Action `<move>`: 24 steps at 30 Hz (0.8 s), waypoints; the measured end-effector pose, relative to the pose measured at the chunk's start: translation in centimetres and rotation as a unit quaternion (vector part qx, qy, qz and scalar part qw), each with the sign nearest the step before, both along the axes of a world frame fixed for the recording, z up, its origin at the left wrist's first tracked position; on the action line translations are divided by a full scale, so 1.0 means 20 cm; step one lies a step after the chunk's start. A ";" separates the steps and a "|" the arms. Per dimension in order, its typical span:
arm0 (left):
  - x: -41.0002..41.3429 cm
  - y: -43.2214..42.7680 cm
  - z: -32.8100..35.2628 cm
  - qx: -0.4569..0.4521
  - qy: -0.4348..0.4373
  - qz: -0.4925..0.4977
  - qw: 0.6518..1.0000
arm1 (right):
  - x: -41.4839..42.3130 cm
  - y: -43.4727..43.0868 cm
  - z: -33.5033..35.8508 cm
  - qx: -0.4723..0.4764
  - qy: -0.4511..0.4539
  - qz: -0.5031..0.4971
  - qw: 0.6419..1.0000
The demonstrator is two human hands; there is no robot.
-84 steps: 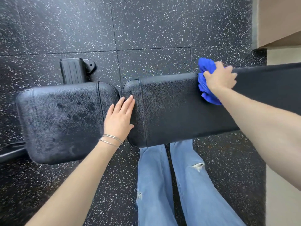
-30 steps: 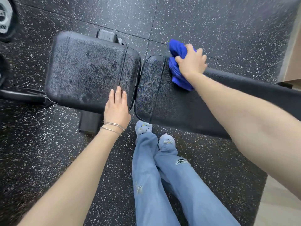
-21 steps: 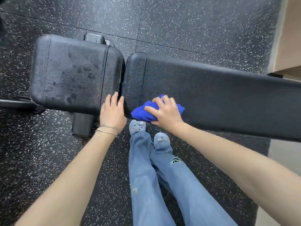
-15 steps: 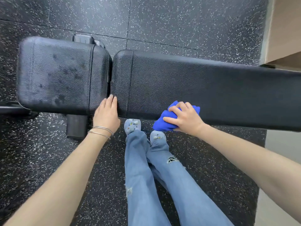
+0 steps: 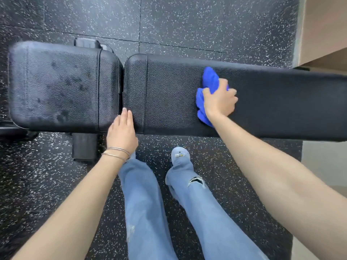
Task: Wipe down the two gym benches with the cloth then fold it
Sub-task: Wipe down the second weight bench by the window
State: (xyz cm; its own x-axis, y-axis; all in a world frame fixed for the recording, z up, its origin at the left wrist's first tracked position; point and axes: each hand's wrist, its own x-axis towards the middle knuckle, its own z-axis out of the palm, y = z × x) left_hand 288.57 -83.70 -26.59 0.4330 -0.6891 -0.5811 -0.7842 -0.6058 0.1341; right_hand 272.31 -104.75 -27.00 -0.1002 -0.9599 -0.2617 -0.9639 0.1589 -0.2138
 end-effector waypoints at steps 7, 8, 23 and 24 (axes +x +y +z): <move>0.15 0.06 0.03 -0.022 0.003 -0.032 0.999 | 0.41 0.48 0.02 0.030 0.029 0.341 0.939; 0.20 0.08 0.05 -0.025 -0.001 -0.027 0.999 | 0.38 0.49 0.03 0.023 0.024 0.395 0.918; 0.89 0.45 0.03 -0.041 -0.019 -0.011 0.999 | 0.53 0.17 0.04 0.056 0.073 -0.105 0.990; 0.90 0.46 0.03 -0.049 -0.018 -0.014 0.999 | 0.61 0.22 0.04 0.053 0.074 -0.073 0.993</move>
